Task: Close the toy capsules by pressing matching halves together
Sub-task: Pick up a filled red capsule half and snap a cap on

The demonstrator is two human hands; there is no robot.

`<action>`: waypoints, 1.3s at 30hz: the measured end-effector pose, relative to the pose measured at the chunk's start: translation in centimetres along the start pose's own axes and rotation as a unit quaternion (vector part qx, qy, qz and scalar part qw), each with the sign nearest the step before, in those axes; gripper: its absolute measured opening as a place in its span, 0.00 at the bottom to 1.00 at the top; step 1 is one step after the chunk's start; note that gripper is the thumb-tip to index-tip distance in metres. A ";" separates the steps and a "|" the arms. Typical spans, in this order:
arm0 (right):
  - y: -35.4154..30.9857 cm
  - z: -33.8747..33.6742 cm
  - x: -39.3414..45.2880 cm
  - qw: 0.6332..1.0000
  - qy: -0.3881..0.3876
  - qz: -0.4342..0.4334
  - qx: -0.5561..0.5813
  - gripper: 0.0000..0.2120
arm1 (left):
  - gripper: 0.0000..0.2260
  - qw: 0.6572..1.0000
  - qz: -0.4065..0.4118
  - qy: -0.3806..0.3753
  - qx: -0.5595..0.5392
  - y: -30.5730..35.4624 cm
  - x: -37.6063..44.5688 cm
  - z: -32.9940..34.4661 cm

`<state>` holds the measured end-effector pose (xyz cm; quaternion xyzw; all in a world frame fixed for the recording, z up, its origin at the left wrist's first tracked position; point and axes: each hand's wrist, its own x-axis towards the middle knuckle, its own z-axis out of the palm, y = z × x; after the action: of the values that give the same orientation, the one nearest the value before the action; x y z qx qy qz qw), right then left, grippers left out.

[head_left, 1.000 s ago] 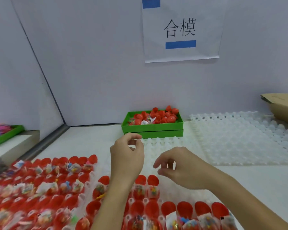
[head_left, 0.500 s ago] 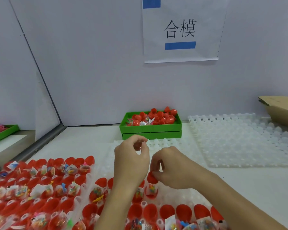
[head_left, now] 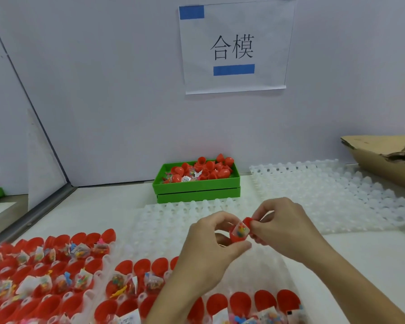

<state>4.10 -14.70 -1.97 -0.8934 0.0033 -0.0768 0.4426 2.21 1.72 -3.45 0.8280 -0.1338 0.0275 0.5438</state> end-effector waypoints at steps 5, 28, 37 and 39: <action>0.8 0.1 0.0 0.995 -0.001 0.019 0.098 0.06 | 0.10 0.999 -0.007 0.028 0.029 -0.1 0.1 0.1; 0.8 -1.0 -1.0 0.958 -0.076 -0.158 0.229 0.09 | 0.13 0.987 0.112 0.108 0.041 0.5 -0.1 -0.1; 0.4 -0.7 -1.2 0.949 -0.031 -0.165 0.268 0.14 | 0.13 0.976 0.150 0.157 0.029 0.5 -0.1 0.0; 0.4 -0.9 -1.2 0.938 -0.035 -0.161 0.306 0.13 | 0.14 0.979 0.146 0.138 -0.035 0.5 -0.1 -0.4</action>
<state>2.85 -15.57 -1.90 -0.7058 -0.1802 -0.1129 0.6757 2.08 1.91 -2.88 0.7681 -0.1780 0.2165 0.5757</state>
